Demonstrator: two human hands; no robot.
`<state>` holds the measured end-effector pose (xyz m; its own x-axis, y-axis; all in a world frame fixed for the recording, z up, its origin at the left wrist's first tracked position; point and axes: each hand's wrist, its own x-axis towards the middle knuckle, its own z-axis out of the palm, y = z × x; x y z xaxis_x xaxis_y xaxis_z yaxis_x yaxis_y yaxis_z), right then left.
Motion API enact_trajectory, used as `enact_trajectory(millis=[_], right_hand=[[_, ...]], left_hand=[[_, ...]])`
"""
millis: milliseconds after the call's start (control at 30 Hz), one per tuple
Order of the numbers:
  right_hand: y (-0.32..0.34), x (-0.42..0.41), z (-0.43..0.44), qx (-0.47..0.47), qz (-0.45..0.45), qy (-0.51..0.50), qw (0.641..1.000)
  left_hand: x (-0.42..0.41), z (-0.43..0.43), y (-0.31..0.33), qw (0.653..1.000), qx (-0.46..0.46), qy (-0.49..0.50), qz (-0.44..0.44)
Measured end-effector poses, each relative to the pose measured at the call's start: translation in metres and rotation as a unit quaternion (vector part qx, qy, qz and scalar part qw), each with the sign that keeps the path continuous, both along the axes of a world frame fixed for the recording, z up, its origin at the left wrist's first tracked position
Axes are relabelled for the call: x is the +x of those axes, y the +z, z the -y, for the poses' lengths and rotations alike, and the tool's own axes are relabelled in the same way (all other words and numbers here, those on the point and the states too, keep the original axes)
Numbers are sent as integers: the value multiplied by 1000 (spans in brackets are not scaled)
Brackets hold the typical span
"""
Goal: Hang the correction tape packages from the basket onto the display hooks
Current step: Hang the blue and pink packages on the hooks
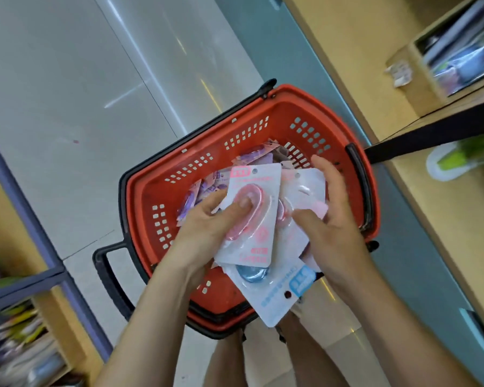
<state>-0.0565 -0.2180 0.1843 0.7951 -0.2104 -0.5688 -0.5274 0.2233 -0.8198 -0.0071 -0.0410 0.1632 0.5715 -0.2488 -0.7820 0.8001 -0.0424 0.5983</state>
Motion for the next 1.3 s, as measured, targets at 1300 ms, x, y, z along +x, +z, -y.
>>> enact_trajectory(millis=[1300], right_hand=[[335,-385,53,26,75,-465,882]], left_hand=[[-188,152,360,862,-107,-390,305]])
